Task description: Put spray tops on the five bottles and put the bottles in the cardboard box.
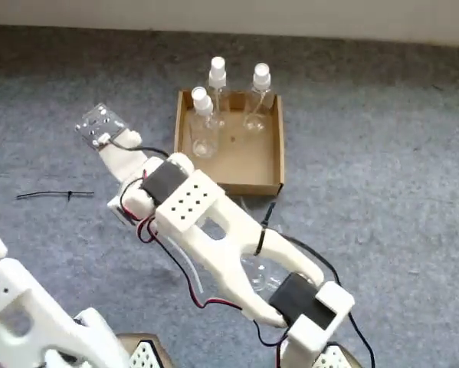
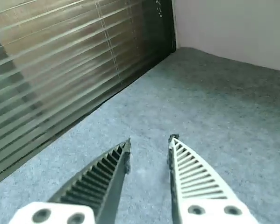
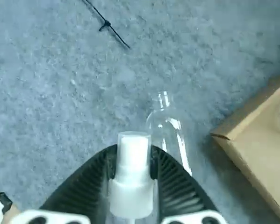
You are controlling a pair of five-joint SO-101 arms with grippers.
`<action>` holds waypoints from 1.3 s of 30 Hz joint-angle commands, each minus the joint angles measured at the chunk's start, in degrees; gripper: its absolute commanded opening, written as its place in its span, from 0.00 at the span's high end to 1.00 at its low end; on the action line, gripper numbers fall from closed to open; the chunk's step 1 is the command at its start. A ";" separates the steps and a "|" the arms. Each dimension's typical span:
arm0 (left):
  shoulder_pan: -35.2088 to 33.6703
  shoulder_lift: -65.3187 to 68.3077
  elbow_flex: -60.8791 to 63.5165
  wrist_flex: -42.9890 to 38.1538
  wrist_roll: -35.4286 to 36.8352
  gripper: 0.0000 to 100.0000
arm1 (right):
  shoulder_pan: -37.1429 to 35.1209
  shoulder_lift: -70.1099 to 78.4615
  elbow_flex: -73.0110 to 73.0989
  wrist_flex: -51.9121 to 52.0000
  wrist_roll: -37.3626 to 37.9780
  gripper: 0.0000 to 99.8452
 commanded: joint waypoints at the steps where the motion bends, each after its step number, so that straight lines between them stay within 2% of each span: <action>1: -0.48 14.29 -12.53 4.75 -2.11 0.87 | -2.42 1.98 2.68 -4.18 -0.44 0.91; 6: 3.12 25.89 -20.44 15.65 -5.71 0.87 | -2.59 4.35 2.77 -3.82 -0.44 0.71; 9: 6.11 29.32 -22.99 22.42 -6.51 0.87 | -1.80 4.35 0.92 0.13 -0.44 0.64; 12: 9.19 30.20 -23.87 26.99 -6.68 0.87 | 0.75 4.26 -6.20 10.07 -0.35 0.63; 16: 13.49 30.20 -24.22 33.32 -6.68 0.87 | 8.22 2.24 -18.24 24.13 0.18 0.63; 19: 15.96 30.20 -24.22 37.63 -6.77 0.87 | 14.20 0.22 -25.27 35.38 4.84 0.63; 21: 17.19 30.20 -24.22 39.30 -6.77 0.87 | 18.68 -2.24 -26.51 36.00 7.12 0.63; 23: 18.33 30.20 -24.04 40.00 -6.77 0.87 | 25.10 -5.05 -20.53 35.56 8.26 0.63; 30: 22.73 30.20 -21.76 40.09 -6.59 0.87 | 39.78 -14.20 5.58 34.24 19.52 0.63; 34: 28.26 30.20 -19.56 42.11 -6.42 0.87 | 43.38 -20.09 20.26 25.98 22.51 0.63; 39: 33.54 30.20 -12.53 41.76 -6.42 0.87 | 43.56 -23.69 38.20 12.44 22.42 0.63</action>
